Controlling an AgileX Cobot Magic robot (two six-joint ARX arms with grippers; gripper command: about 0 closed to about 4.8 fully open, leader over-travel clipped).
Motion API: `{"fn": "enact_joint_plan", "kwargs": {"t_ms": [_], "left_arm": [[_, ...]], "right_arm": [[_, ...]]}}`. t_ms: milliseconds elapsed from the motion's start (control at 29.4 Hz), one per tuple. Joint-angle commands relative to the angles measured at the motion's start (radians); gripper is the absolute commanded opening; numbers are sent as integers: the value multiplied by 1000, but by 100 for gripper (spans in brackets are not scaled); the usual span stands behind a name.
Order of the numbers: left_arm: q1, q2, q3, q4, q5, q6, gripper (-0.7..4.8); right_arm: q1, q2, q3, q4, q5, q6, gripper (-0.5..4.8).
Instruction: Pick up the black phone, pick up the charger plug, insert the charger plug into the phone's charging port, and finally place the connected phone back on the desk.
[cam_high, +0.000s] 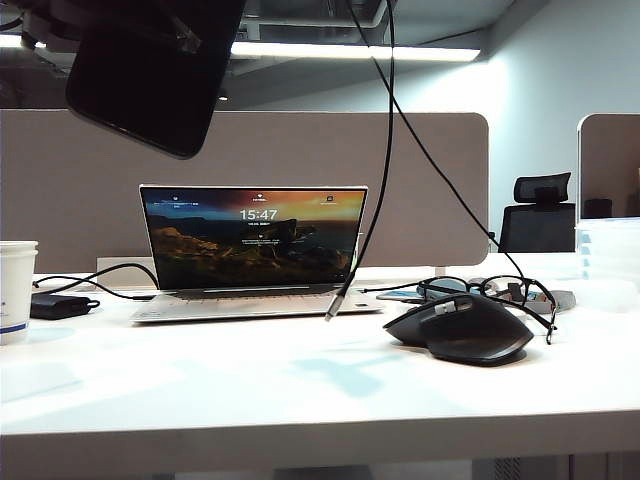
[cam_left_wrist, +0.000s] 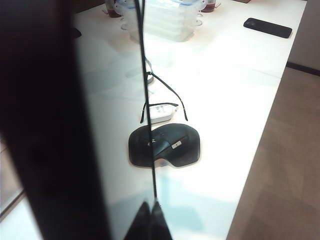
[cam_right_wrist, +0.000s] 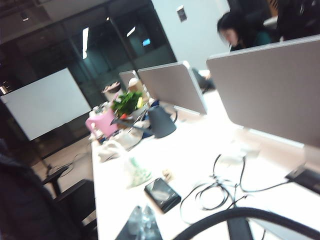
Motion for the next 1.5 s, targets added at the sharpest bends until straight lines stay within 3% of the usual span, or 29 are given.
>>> {"fn": "enact_joint_plan", "kwargs": {"t_ms": [34, 954, 1090, 1499], "left_arm": [[0, -6, 14, 36, 8, 0, -6], [0, -5, 14, 36, 7, 0, -6], [0, -5, 14, 36, 8, 0, -6], [0, -6, 14, 36, 8, 0, -6]], "right_arm": [[2, -8, 4, -38, -22, 1, -6], [22, -8, 4, -79, -193, 161, -6], [34, -7, 4, -95, -181, 60, -6], [48, -7, 3, -328, 13, -344, -6]]}}
